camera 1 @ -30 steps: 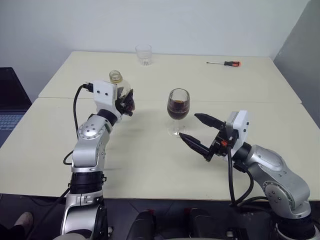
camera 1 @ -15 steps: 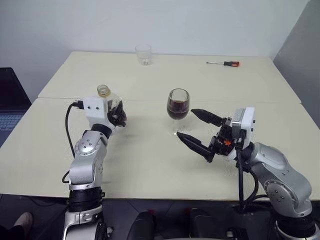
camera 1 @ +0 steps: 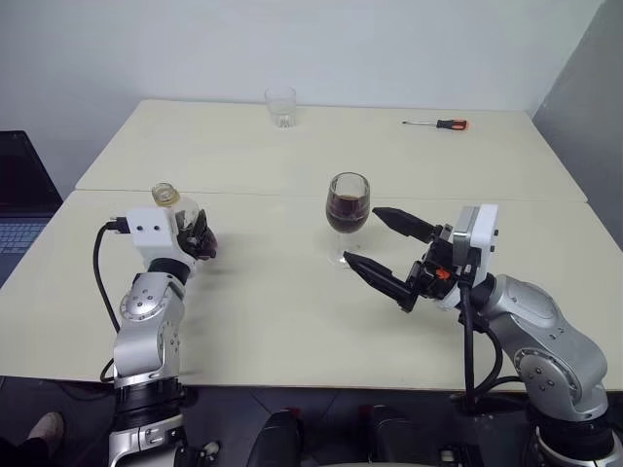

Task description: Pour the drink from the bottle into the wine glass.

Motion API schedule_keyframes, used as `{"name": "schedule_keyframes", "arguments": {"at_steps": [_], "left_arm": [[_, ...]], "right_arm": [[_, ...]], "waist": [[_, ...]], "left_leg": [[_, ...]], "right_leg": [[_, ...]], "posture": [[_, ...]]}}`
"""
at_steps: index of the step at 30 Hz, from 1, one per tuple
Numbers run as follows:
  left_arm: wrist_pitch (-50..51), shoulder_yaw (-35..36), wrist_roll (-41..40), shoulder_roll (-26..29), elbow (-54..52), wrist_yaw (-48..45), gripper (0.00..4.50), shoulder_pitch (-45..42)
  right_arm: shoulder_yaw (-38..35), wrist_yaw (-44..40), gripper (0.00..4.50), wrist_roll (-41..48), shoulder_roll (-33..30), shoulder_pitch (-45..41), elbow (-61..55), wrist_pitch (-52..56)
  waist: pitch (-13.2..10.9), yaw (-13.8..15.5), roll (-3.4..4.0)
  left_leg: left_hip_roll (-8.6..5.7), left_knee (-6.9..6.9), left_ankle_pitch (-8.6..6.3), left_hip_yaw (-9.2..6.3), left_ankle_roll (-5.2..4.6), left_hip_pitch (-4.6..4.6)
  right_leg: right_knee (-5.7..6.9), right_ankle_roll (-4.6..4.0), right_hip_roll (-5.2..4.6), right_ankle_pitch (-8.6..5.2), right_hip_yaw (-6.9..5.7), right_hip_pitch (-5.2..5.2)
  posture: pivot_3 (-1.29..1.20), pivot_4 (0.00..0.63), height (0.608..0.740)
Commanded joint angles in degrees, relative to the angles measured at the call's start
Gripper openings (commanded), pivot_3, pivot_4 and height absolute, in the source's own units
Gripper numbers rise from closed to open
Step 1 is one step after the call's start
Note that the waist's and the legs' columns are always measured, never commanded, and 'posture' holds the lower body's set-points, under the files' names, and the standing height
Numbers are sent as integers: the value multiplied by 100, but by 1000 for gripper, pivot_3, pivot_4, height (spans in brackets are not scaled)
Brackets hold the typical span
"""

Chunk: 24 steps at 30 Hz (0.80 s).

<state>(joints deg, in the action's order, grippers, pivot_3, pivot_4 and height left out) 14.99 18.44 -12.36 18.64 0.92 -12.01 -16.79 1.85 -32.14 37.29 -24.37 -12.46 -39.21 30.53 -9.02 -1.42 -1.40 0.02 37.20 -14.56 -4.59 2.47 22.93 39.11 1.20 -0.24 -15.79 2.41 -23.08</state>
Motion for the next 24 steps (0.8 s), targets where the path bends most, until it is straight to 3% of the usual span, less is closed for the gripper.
{"name": "schedule_keyframes", "arguments": {"at_steps": [1, 24], "left_arm": [[-440, 197, -99, 216, 274, -110, 1419, -316], [-740, 257, -321, 601, 1708, -566, 1419, -824]], "right_arm": [[-30, 20, 4500, 27, -31, -55, -120, -54], [34, 38, 4500, -234, 3, 29, -49, -114]], "waist": [[0, 1, 0], [0, -7, 0]], "left_leg": [[0, 0, 0, 0, 0, 0], [-5, -2, 0, 0, 0, 0]], "right_leg": [[0, 0, 0, 0, 0, 0], [-3, 0, 1, 0, -1, 0]], "posture": [[0, 150, 740], [0, 150, 740]]}}
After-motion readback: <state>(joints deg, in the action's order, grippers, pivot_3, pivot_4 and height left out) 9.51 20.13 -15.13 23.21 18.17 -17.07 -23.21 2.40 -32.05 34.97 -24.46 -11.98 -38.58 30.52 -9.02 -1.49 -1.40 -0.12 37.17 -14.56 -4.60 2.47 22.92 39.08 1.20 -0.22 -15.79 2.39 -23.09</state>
